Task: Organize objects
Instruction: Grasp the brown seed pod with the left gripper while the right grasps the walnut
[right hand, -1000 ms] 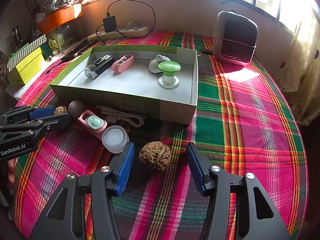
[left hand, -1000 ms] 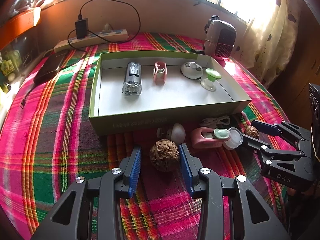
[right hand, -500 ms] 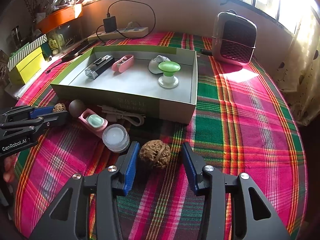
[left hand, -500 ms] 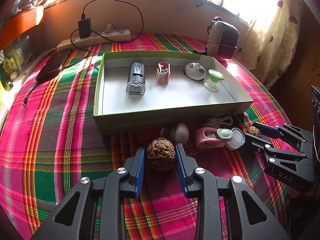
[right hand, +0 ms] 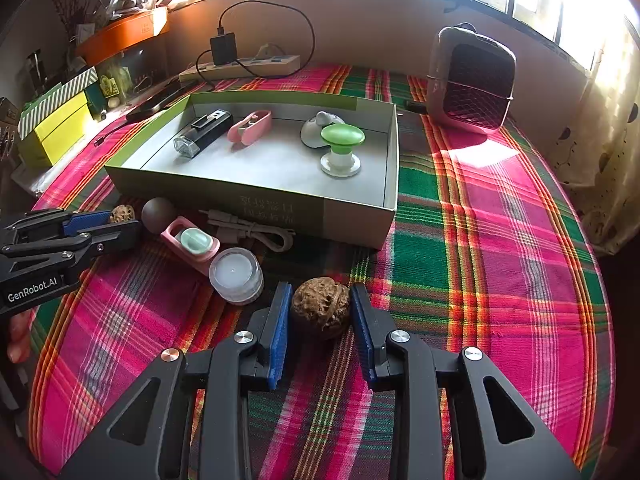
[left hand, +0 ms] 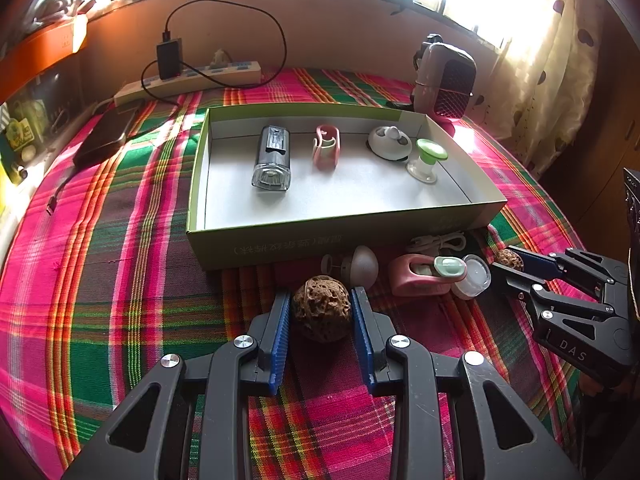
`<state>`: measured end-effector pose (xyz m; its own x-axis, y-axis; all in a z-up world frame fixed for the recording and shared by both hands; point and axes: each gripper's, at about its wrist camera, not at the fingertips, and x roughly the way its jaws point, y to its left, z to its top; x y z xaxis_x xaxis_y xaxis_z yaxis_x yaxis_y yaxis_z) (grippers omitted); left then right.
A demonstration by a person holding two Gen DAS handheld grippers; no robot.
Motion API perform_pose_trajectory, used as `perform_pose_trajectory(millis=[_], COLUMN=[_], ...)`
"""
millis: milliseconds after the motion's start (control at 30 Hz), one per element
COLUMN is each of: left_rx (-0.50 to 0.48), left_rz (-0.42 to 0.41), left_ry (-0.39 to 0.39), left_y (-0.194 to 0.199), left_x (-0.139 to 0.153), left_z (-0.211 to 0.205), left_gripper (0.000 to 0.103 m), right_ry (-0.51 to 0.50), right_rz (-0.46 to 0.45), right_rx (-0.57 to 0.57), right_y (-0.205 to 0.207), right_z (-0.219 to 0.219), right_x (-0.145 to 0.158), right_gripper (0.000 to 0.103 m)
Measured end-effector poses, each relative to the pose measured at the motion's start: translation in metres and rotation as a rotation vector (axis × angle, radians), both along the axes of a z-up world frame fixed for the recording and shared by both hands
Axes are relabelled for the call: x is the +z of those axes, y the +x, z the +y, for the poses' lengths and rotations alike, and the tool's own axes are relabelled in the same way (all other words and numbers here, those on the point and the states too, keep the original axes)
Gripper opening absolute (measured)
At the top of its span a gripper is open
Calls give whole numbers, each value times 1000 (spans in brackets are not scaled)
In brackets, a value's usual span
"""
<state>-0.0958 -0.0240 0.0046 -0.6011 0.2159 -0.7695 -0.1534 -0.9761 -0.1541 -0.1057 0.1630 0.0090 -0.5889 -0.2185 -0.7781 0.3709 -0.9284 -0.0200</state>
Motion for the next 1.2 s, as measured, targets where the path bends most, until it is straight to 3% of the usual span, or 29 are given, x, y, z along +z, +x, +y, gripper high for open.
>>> perform_pose_trajectory(millis=[800, 1200], left_rx=[3, -6], left_rz=[26, 78], left_ry=[-25, -22], left_y=[3, 10], left_x=[6, 25], left_z=[3, 4], left_gripper=[27, 27], right_ry=[-5, -38], right_rz=[2, 52], right_rx=[-13, -18], right_y=[0, 2], right_z=[2, 5], right_x=[1, 27], right_gripper=[30, 31])
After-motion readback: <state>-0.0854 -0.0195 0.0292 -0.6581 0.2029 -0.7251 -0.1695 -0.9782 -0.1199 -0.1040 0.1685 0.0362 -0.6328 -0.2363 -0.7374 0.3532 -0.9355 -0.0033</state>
